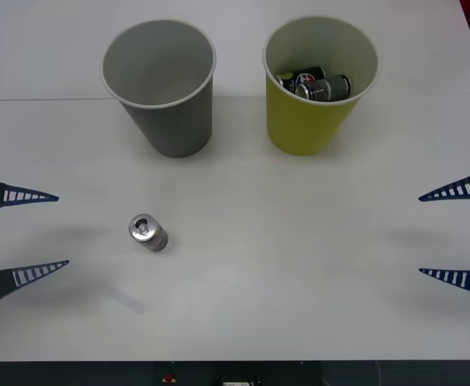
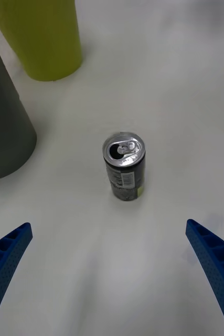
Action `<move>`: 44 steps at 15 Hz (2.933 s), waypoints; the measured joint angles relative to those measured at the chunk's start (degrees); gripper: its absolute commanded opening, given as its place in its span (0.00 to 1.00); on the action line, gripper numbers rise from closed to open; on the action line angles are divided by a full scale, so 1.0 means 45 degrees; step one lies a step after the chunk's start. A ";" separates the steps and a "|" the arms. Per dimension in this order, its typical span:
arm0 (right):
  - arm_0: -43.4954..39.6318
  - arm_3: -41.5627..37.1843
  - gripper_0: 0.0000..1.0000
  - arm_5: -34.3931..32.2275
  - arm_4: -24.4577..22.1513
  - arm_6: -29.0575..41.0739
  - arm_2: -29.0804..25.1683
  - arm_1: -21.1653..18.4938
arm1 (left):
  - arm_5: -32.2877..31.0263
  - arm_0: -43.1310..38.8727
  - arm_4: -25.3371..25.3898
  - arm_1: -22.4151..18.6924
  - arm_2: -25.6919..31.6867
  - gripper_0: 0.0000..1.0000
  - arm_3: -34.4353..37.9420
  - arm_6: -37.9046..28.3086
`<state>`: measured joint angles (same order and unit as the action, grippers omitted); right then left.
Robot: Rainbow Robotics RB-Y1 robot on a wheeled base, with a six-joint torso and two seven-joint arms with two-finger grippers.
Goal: Put the can into the green bin and the plastic bottle into the gray bin
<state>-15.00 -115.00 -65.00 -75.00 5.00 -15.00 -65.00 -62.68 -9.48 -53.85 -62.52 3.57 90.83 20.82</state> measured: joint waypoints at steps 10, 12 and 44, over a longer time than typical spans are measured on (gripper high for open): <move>0.0000 0.0000 1.00 0.0000 0.0000 0.0000 0.0000 0.0000 | 0.0012 0.2046 0.4568 0.0164 -0.4339 1.00 -0.4266 0.4592; 0.0000 0.0000 1.00 0.0000 0.0000 0.0000 0.0000 0.0000 | 0.0036 0.2471 0.5471 0.0580 -0.5141 1.00 -0.4990 0.5265; 0.0000 0.0000 1.00 0.0000 0.0000 0.0000 0.0000 0.0000 | 0.2487 0.4950 0.7365 0.4460 -0.8337 0.00 -0.6628 0.6571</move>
<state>-15.00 -115.00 -65.00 -75.00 5.00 -15.00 -65.00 -51.49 12.79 -20.71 -42.45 -33.95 61.01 50.38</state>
